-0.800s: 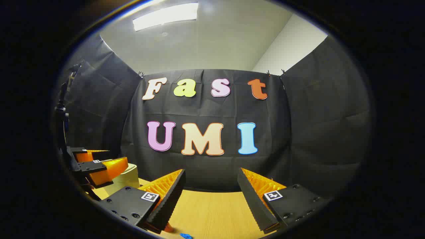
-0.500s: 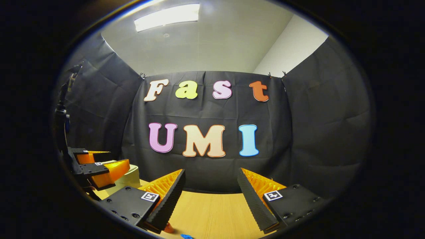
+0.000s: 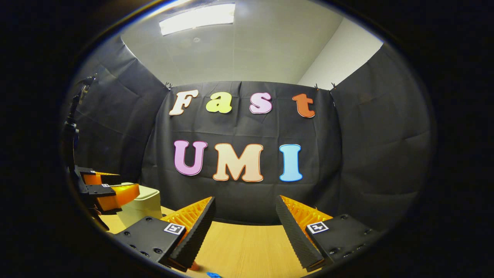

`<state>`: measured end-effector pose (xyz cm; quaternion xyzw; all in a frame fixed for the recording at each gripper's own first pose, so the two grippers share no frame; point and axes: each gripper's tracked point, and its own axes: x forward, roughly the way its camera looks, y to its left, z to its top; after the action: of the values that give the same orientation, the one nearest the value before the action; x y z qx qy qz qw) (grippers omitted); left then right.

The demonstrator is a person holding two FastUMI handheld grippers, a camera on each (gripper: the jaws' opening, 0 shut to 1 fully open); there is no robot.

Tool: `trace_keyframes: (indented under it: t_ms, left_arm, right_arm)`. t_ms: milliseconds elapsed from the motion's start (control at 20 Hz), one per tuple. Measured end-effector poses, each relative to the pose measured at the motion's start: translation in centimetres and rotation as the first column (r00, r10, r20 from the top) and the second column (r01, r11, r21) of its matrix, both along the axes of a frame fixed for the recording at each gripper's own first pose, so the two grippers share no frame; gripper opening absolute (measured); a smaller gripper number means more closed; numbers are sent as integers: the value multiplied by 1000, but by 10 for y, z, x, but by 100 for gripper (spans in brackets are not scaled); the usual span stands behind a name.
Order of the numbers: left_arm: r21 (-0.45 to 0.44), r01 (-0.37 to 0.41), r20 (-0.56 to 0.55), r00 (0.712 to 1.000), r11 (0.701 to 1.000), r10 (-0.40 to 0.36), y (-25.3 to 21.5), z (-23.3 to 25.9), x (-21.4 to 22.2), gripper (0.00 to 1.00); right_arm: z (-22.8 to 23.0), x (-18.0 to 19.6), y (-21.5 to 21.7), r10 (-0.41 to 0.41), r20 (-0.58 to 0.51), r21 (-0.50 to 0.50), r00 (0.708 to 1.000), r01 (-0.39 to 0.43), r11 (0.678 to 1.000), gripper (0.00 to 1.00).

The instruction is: Press the lid of the desktop garbage bin to open it, pick up the crumpled paper on the desktop and throw it into the bin, then pick up the pop can on the desktop and drop it into the bin, and finally close the garbage bin lid.

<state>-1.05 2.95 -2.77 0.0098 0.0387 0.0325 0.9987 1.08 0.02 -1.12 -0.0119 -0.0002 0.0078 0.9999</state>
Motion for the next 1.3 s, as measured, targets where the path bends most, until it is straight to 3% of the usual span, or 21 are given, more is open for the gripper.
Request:
trace_keyframes:
  t_ms: [500,800,900,950,1050,1300]
  left_arm:
    - [16,1,-11,1000,1000,0,-3,-3,7,90]
    - [23,-26,-12,1000,999,27,5,-4,17,37]
    - [33,-74,-16,997,997,75,20,-5,17,31]
    - [36,-105,-13,994,994,106,31,-4,20,17]
    - [44,-164,-10,986,985,165,53,-4,20,1]
    - [63,-240,-37,969,969,243,105,-12,33,0]
  right_arm:
    - [-15,16,-2,28,-42,16,999,-28,999,98]
    - [-18,23,-8,33,-45,2,998,-33,999,99]
    - [-20,24,-10,35,-48,-1,998,-35,999,99]
    - [-22,25,-10,37,-50,-4,998,-38,999,98]
    - [-24,29,-10,39,-56,-10,998,-40,999,99]
    - [-31,30,-3,52,-70,-25,996,-54,998,99]
